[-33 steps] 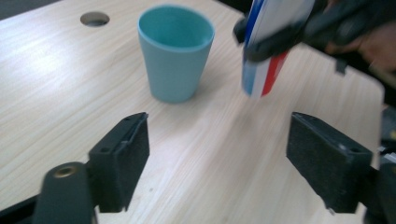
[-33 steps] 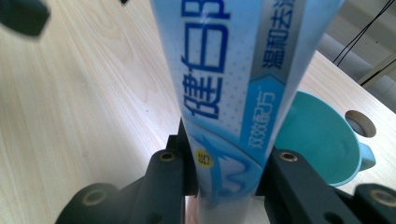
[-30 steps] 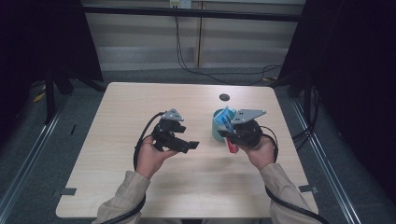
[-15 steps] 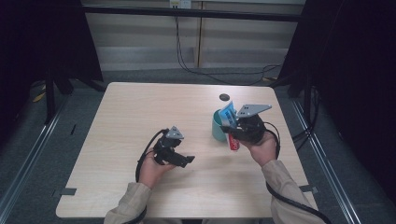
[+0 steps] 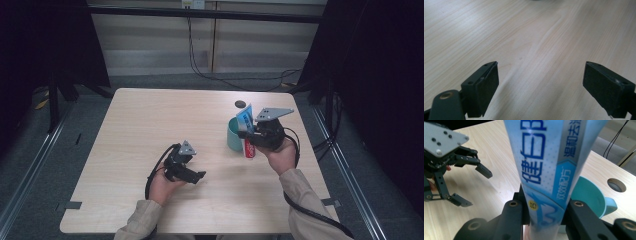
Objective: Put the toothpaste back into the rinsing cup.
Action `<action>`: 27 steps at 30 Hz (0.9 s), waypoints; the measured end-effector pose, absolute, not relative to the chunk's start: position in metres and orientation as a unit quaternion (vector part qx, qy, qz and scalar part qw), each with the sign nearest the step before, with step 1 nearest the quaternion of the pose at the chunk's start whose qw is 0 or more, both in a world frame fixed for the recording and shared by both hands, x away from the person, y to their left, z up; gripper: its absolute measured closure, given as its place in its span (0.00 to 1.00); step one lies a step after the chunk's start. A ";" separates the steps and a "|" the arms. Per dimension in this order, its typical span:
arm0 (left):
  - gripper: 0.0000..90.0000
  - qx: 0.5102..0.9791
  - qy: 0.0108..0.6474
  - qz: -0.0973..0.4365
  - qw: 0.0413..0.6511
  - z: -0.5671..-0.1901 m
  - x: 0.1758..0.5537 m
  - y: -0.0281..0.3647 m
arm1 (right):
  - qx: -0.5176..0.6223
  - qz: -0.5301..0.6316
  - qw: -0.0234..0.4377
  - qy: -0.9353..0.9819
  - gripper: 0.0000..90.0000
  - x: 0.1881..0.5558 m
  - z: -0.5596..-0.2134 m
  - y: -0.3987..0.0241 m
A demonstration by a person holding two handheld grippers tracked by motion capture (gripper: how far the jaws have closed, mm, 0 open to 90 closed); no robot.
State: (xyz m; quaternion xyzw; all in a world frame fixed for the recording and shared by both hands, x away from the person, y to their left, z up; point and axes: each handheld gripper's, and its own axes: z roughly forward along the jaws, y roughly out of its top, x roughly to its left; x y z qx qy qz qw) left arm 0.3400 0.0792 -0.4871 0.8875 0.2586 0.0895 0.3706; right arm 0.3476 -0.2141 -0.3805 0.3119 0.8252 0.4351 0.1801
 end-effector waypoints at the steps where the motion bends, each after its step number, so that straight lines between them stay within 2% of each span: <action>1: 0.14 0.887 0.259 0.090 0.372 -0.488 0.340 0.079 | 0.312 0.434 0.183 0.825 0.82 0.348 -0.379 -0.214; 27: 0.10 0.891 0.271 0.101 0.351 -0.506 0.337 0.087 | 0.336 0.462 0.189 0.798 0.82 0.364 -0.365 -0.220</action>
